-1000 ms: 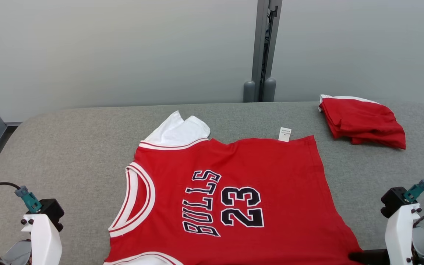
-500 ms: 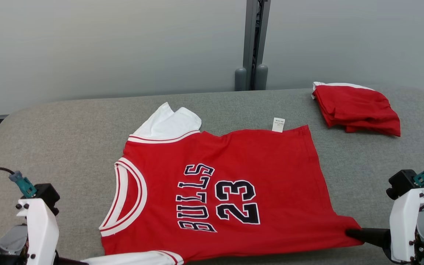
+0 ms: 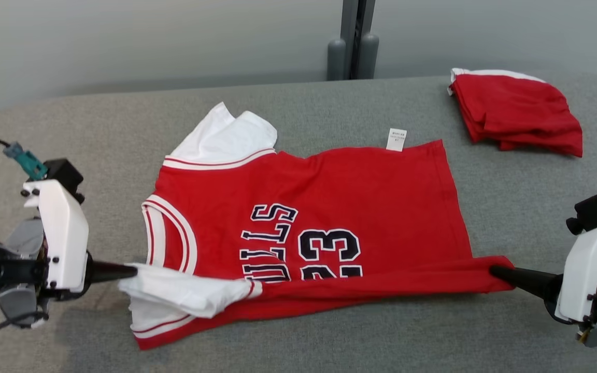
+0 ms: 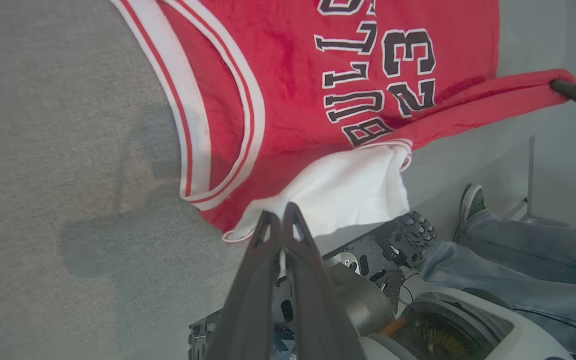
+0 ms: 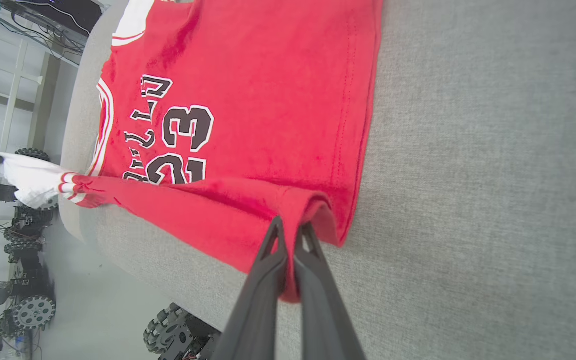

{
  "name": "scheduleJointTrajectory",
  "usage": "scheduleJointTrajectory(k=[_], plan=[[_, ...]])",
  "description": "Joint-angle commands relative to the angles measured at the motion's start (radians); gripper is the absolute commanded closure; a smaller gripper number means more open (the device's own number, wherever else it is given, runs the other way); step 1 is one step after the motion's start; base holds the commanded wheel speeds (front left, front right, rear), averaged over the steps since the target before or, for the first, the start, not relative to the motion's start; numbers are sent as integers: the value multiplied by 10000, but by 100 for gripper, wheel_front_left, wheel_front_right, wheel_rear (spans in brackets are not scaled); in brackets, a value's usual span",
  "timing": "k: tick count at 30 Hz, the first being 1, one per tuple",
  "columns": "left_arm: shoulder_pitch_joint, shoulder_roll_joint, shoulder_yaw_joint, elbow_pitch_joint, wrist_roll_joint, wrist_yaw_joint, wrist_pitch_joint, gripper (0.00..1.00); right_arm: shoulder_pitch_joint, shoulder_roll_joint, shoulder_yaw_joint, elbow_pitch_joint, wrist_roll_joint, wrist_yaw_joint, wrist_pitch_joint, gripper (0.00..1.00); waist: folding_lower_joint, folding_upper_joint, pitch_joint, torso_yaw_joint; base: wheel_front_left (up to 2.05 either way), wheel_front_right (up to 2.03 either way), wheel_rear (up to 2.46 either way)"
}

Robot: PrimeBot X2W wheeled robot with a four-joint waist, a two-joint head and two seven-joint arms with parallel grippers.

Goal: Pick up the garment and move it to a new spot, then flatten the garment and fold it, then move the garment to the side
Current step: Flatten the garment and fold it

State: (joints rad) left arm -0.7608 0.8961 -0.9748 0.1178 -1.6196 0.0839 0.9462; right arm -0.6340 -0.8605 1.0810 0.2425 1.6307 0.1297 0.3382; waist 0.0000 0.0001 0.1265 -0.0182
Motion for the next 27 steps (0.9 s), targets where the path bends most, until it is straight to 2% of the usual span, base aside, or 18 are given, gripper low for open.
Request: scheduleJointTrajectory(k=[1,11,25,26,27], plan=[[-232,-106,62,190,83,-56,20,100,-99,51,-1,55,78,22,-75,100,0,-1,254,-65,0,0,0],[-1204,-1055,-10,1661,580,-456,104,100,-792,679,89,671,-28,22,-48,100,0,-1,828,-249,0,0,0],[-1601,-1582,-44,2895,949,-895,-130,100,-1468,1543,235,1774,-212,22,-138,100,0,-1,1083,-259,0,0,0],[-1627,-1625,-43,2956,989,-923,-155,100,-1516,1573,241,1801,-228,22,-145,98,0,-1,1108,-254,0,0,0],[-1645,-1674,-45,3010,1007,-947,-181,100,-1561,1593,244,1820,-235,22,-156,85,0,-1,1129,-249,0,0,0]])
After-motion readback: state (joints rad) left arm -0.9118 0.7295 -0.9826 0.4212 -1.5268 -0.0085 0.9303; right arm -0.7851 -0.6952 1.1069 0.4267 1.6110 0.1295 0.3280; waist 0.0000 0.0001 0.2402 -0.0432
